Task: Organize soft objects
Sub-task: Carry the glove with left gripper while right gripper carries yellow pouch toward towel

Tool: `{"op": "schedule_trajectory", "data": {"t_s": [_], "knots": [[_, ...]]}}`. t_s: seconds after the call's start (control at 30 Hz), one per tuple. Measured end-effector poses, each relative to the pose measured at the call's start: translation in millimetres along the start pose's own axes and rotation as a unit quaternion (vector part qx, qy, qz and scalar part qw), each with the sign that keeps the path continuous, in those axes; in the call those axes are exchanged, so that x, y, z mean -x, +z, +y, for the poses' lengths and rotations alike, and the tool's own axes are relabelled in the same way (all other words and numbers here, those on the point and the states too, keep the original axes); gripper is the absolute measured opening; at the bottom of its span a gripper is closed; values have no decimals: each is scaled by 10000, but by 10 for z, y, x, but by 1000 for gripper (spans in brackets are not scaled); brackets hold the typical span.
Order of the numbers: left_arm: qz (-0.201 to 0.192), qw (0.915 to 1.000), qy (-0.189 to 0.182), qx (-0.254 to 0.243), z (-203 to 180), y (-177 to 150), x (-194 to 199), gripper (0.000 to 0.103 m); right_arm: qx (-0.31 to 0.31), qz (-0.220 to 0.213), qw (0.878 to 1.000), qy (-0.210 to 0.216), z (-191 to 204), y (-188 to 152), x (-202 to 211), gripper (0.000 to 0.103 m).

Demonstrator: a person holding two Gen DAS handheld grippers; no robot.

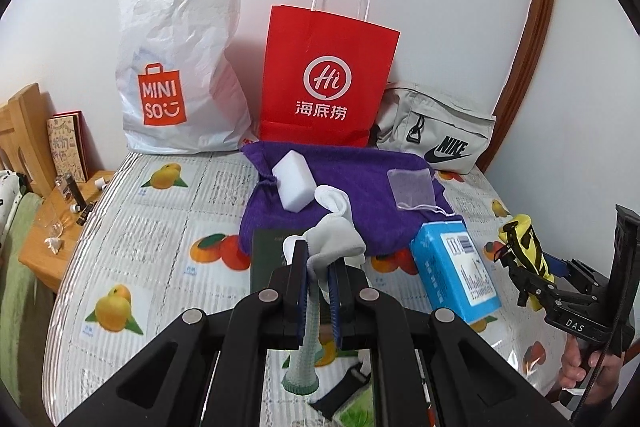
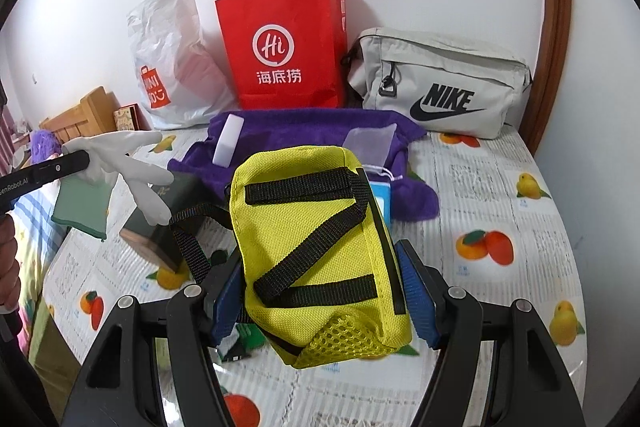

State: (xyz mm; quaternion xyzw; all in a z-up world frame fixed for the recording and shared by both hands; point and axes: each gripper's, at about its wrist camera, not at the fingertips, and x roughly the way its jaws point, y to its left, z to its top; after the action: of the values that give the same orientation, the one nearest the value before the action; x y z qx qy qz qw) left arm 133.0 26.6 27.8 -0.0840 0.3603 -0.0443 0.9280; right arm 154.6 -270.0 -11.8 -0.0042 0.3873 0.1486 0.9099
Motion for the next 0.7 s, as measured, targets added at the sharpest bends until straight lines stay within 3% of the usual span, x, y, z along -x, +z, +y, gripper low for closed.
{"op": "schedule_trajectory", "data": {"t_s": [0.7], "knots": [[160, 9998, -89, -79, -49, 537, -732, 10, -106, 42, 9999, -52, -199, 732, -636, 69]]}}
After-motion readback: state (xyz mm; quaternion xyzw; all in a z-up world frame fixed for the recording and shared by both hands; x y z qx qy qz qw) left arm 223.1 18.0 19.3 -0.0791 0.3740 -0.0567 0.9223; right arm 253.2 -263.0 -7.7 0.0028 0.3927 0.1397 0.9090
